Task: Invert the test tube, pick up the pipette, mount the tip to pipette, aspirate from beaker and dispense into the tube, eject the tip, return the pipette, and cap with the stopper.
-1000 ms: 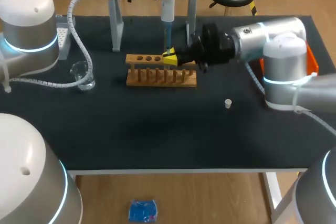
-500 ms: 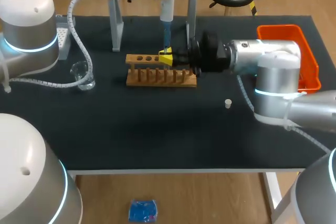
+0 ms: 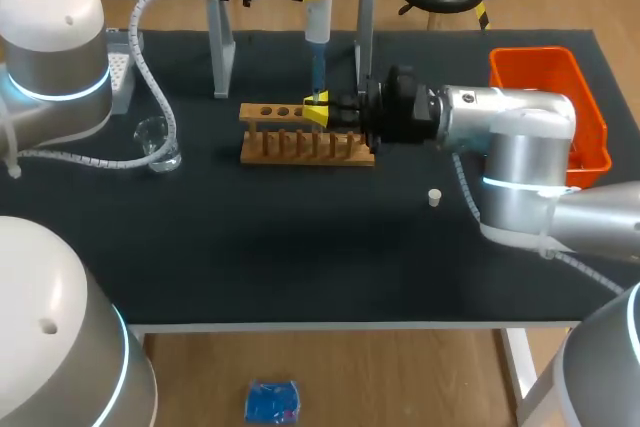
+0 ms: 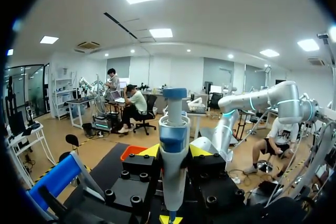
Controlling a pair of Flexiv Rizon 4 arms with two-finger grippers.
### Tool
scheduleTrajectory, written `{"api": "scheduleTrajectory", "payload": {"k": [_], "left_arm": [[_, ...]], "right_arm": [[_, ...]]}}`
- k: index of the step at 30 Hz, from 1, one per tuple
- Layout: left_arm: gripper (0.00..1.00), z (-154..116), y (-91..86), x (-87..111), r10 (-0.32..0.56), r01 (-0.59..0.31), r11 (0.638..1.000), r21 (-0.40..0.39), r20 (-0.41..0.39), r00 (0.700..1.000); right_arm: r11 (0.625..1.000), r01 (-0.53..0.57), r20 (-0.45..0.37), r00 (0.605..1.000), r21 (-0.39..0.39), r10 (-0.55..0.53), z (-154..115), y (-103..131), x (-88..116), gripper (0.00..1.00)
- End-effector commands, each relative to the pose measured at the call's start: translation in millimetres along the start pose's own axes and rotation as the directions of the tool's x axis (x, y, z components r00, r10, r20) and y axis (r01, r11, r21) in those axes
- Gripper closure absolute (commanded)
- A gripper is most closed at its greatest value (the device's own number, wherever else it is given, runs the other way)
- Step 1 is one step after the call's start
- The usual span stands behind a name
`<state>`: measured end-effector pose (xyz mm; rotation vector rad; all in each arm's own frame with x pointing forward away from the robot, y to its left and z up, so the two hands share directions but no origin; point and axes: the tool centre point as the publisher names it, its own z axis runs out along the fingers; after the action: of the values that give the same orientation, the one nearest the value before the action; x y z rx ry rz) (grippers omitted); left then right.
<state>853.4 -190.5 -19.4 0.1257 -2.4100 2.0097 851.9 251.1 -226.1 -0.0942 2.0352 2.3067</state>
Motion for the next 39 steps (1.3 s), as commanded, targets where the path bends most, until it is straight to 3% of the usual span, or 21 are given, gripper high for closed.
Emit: {"api": "scheduleTrajectory", "payload": {"k": [1, 18, 39], "left_arm": [[1.00, 0, -0.2, 0.8, 0.001, -0.001, 1.000, 0.003, 0.001, 1.000], [1.00, 0, -0.2, 0.8, 0.001, -0.001, 1.000, 0.003, 0.001, 1.000], [1.00, 0, -0.2, 0.8, 0.001, -0.001, 1.000, 0.003, 0.001, 1.000]], "right_arm": [[1.000, 0.000, 0.001, 1.000, 0.003, 0.000, -1, 4, 0, 1.00], [0.996, -0.081, 0.011, 0.997, -0.022, 0.081, -2, 13, 6, 1.00], [1.000, -0.029, 0.030, 0.999, 0.001, 0.029, -3, 27, -4, 1.00]]}}
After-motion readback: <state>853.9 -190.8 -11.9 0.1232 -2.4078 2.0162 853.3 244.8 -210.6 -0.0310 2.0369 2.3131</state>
